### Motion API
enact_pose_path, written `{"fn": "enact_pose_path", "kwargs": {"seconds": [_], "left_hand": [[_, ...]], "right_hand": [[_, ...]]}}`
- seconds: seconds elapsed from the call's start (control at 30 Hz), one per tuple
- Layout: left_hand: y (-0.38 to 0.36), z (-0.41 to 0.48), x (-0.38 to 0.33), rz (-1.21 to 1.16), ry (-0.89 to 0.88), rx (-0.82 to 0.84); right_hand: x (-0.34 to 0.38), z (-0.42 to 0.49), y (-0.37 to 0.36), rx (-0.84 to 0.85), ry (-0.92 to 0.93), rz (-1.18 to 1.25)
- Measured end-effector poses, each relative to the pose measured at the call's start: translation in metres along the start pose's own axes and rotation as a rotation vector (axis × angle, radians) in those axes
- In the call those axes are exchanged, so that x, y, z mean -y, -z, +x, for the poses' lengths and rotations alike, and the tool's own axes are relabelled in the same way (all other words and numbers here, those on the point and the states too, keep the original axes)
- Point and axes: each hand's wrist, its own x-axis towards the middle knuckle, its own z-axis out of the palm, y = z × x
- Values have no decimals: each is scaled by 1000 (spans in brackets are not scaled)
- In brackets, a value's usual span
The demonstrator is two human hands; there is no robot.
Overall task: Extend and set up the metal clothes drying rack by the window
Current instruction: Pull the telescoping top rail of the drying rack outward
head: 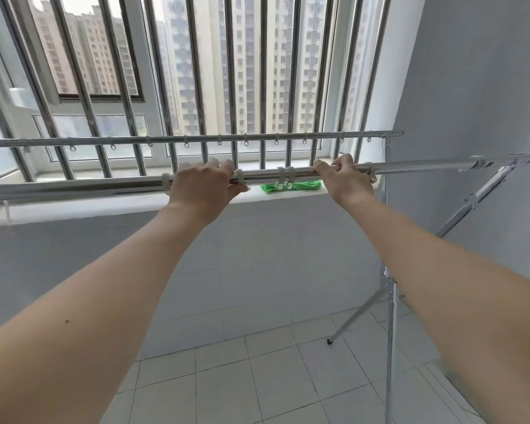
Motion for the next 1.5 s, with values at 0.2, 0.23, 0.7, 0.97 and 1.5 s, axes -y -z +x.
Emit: {"fn": "enact_pose_path", "kwargs": {"seconds": [0.2, 0.23, 0.7, 0.97, 1.5], "left_hand": [[-15, 30, -32, -67, 28, -2], [-18, 33, -37, -76, 27, -3], [-26, 35, -24, 30, -26, -69], [4, -20, 57, 29, 23, -82], [45, -106, 221, 106, 365, 312]], "right_hand": [[-20, 49, 14, 13, -34, 17], [-23, 57, 16, 13, -39, 21], [27, 56, -28, -315, 624, -486], [72, 16, -67, -374, 796, -423], [181, -86, -183, -33, 900, -405]]}}
